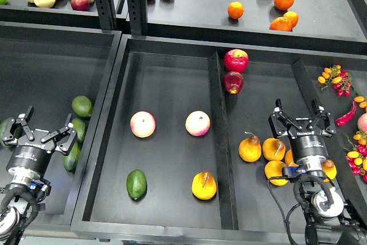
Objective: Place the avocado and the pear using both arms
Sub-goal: 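Move the left gripper into the middle bin toward the green avocado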
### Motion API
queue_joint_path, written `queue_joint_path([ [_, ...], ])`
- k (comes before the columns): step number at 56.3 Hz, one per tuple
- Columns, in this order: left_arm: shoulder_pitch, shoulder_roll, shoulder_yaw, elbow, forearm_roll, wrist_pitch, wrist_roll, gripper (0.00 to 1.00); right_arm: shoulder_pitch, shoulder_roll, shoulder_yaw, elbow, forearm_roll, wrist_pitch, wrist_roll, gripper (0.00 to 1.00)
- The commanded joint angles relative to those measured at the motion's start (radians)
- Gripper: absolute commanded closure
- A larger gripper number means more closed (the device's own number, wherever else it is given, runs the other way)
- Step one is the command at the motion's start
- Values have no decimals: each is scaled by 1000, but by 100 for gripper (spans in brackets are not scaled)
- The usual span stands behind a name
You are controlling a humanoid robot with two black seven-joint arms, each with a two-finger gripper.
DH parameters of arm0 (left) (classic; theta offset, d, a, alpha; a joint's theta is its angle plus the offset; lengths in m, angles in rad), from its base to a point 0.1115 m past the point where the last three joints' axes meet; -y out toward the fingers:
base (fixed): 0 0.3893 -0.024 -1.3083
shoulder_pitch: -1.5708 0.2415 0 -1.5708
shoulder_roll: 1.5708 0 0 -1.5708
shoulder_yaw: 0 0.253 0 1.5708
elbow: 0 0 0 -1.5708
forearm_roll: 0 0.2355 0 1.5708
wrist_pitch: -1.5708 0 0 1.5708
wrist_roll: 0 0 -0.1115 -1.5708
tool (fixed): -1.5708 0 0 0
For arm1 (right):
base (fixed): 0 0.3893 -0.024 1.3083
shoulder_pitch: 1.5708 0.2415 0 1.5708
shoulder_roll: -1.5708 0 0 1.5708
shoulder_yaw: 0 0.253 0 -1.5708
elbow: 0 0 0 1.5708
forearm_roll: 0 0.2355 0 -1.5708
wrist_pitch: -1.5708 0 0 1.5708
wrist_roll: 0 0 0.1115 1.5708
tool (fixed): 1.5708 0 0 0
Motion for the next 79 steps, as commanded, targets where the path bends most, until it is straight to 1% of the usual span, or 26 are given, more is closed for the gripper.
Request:
queue_joint_path([
  [1,2,0,0,4,-2,0,2,1,6,0,0,-5,-1,0,-11,1],
  [5,4,0,0,3,-2,0,9,1,7,0,0,-7,-1,0,-15,0],
  [8,4,0,-3,4,-2,0,27,1,7,0,0,-7,-1,0,-15,1],
  [12,4,0,-6,7,-2,0,62,1,6,0,1,-7,-1,0,-15,1],
  [16,7,0,-6,7,-2,0,108,1,7,0,3,-7,-1,0,-15,1],
  [19,14,0,-5,6,-2,0,153,1,7,0,4,-7,-1,0,-15,1],
  [21,14,0,-5,3,-2,0,197,1,9,0,4,-7,-1,0,-15,1],
  [22,10,0,-3,-3,-2,0,259,1,9,0,7,-7,-1,0,-17,1],
  [25,4,0,3,-13,-3,0,355,1,11,0,18,-5,-1,0,-17,1],
  [26,2,0,6,-14,-5,0,372,1,11,0,20,-5,-1,0,-17,1],
  [27,1,0,9,-19,-6,0,409,1,12,0,23,-5,-1,0,-17,1],
  [30,-10,3,26,-29,-11,0,413,1,12,0,24,-5,0,0,-17,1],
  [34,-44,96,67,-37,-18,0,413,1,14,0,26,-4,2,0,-17,1],
  [39,-102,254,138,-32,-28,0,413,1,14,0,26,-5,3,0,-17,1],
  [41,-139,332,190,-26,-29,0,413,1,14,0,26,-5,3,0,-18,1],
  [46,-228,475,311,-19,-29,0,413,1,15,0,26,-5,3,0,-20,1],
  [48,-257,524,359,-16,-29,0,413,1,15,0,26,-5,5,0,-24,1],
  [51,-326,618,467,-6,-28,0,413,1,15,0,27,-5,6,0,-41,1],
  [52,-335,627,481,-6,-28,0,413,1,15,0,27,-5,6,0,-43,1],
  [56,-427,715,622,4,-18,0,413,1,15,0,46,-5,6,0,-57,1],
  [63,-574,779,813,17,12,0,413,1,15,0,50,-5,8,0,-60,1],
  [68,-690,785,943,17,90,0,413,1,17,0,70,-5,8,0,-61,1],
  [71,-739,779,1006,17,142,0,413,1,21,0,75,-5,8,0,-61,1],
  [74,-768,764,1058,14,219,0,413,1,33,0,76,-5,8,0,-60,1],
  [79,-773,733,1077,14,278,0,413,1,66,0,78,-11,11,0,-60,1],
])
